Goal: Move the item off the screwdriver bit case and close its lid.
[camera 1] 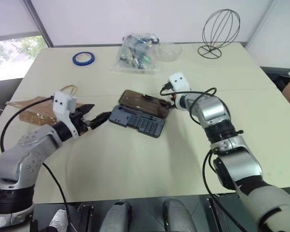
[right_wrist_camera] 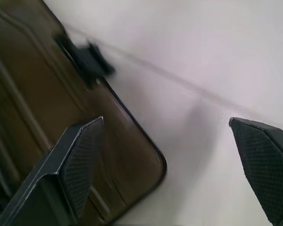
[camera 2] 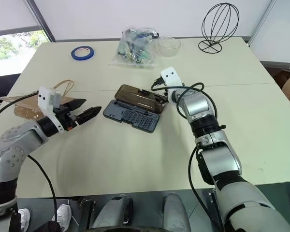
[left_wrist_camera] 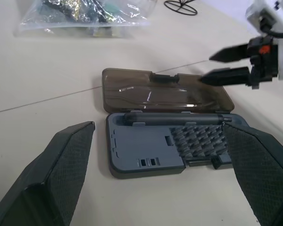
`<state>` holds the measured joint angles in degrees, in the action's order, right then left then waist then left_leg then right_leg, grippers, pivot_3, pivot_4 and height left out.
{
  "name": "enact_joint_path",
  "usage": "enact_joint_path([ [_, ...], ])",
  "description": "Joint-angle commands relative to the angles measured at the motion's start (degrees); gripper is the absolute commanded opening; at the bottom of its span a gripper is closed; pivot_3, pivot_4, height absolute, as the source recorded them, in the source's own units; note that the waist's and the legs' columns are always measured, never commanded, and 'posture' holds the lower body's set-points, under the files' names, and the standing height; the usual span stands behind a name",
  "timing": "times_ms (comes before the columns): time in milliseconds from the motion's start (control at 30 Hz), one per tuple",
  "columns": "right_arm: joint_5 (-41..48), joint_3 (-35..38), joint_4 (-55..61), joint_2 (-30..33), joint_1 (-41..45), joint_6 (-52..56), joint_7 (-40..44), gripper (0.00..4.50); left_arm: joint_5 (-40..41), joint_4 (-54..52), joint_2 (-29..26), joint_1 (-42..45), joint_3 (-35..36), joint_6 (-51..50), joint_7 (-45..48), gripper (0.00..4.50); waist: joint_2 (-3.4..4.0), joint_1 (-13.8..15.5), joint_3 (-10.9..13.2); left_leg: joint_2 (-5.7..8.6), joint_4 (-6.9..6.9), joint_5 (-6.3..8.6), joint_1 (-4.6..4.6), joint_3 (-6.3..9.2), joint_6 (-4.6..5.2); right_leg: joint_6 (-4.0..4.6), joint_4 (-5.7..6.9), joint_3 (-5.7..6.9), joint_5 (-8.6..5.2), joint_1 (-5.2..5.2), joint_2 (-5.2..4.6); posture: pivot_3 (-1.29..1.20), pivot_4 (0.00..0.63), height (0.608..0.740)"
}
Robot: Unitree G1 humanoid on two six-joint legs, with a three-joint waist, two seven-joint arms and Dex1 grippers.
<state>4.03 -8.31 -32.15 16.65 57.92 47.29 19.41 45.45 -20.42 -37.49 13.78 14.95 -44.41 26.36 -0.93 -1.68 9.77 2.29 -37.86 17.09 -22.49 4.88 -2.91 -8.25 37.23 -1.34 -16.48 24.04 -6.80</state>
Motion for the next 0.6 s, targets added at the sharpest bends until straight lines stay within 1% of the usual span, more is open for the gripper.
enact_joint_path([
  [33, -0.34, 1.39, -0.43, -0.99, 1.15, 1.04, -0.7, 4.43, -0.29, -2.66, 0.05, -0.32, 2.26, 0.72, -0.96, 4.5, 0.0, -0.43, 0.0, 0.0, 0.0, 0.0, 0.0, 0.0, 0.0, 0.0, 0.01, 0.0, 0.0, 0.0, 0.0, 0.0, 0.15, 0.74],
  [167, -0.64, 1.64, -1.42, -1.51, 0.75, 2.4, -0.97, 4.43, -0.25, -3.09, 0.12, -0.54, 2.33, 0.67, -1.55, 4.5, 0.01, -1.05, -0.01, 0.0, 0.0, 0.0, 0.0, 0.0, 0.0, 0.0, 0.04, 0.0, 0.0, 0.0, 0.01, 0.0, 0.15, 0.74],
  [333, -0.92, 2.08, -1.63, -2.0, 0.02, 3.39, -0.99, 4.43, -0.36, -3.1, 0.08, -0.35, 2.24, 0.74, -1.96, 4.5, 0.02, -1.05, -0.01, -0.01, 0.0, 0.0, 0.01, 0.0, 0.0, 0.0, 0.09, 0.0, 0.0, 0.02, 0.01, 0.0, 0.15, 0.74],
  [367, -0.81, 2.35, -1.48, -2.17, -0.11, 3.87, -1.09, 4.2, -0.45, -3.0, 0.04, -0.25, 2.22, 0.79, -2.0, 4.5, 0.02, -1.05, -0.01, -0.01, -0.01, 0.0, 0.01, -0.01, 0.0, 0.0, 0.09, 0.0, 0.0, 0.02, 0.01, 0.0, 0.15, 0.74],
  [433, -0.76, 2.61, -1.31, -2.35, -0.25, 4.38, -1.13, 3.58, -0.68, -2.74, 0.02, -0.03, 2.17, 0.95, -2.07, 4.5, 0.02, -1.04, -0.01, -0.01, -0.01, 0.0, 0.01, 0.0, 0.0, 0.0, 0.09, 0.0, 0.0, 0.02, 0.01, 0.0, 0.15, 0.74],
  [467, -0.8, 2.65, -1.28, -2.38, -0.27, 4.41, -1.1, 3.13, -0.75, -2.67, 0.03, 0.03, 2.15, 0.99, -2.09, 4.5, 0.02, -1.05, -0.02, -0.01, -0.01, 0.0, 0.01, 0.0, 0.0, 0.0, 0.09, 0.0, 0.0, 0.02, 0.01, 0.0, 0.15, 0.74],
  [600, -0.99, 2.75, -1.11, -2.39, -0.42, 4.86, -1.01, 1.0, -1.32, -2.28, -0.07, 0.42, 2.47, 1.21, -2.14, 4.5, 0.02, -0.65, -0.02, 0.03, -0.04, 0.0, 0.01, 0.02, 0.0, -0.01, 0.08, 0.01, 0.0, -0.04, 0.0, 0.0, 0.15, 0.74],
])
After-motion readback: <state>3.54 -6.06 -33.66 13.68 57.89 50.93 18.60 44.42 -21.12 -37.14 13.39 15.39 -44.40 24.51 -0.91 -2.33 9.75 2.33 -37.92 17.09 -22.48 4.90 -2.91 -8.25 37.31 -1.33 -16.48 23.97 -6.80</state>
